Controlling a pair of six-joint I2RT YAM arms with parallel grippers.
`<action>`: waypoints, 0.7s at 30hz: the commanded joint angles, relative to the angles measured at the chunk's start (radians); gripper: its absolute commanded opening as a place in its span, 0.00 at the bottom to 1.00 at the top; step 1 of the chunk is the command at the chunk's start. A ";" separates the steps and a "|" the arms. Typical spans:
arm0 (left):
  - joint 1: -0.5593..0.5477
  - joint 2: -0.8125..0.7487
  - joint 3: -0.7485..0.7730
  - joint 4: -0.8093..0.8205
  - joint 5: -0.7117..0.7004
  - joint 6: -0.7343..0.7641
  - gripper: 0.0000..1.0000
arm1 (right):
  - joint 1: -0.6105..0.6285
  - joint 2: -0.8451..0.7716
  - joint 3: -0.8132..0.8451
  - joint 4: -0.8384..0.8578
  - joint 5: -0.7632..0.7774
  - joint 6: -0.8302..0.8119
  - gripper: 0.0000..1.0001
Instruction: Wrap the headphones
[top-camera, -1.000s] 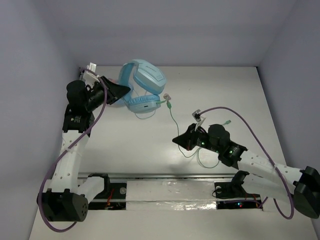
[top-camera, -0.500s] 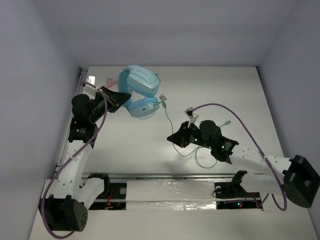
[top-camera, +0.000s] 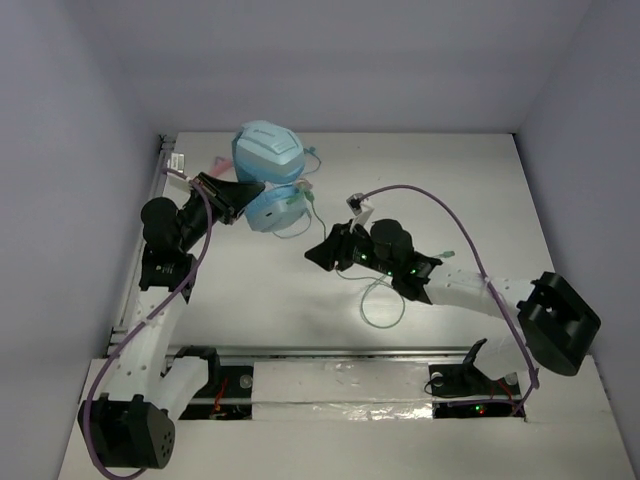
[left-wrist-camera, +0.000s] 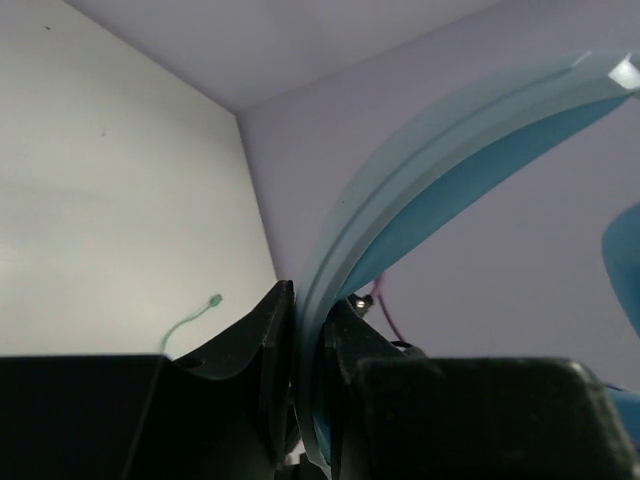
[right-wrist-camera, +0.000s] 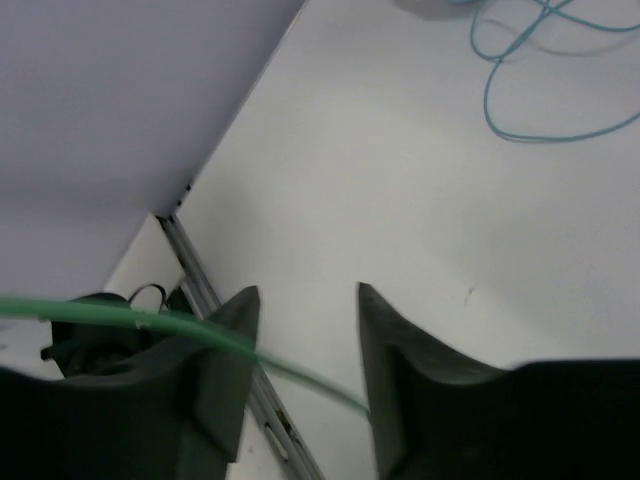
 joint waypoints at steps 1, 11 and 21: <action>-0.011 -0.049 -0.036 0.194 -0.032 -0.147 0.00 | 0.006 0.056 0.018 0.187 -0.059 0.033 0.55; -0.011 -0.048 0.105 -0.054 -0.187 0.035 0.00 | 0.006 0.116 -0.172 0.402 -0.133 0.136 0.50; -0.011 -0.045 0.198 -0.407 -0.528 0.276 0.00 | 0.035 0.092 -0.260 0.256 -0.054 0.185 0.08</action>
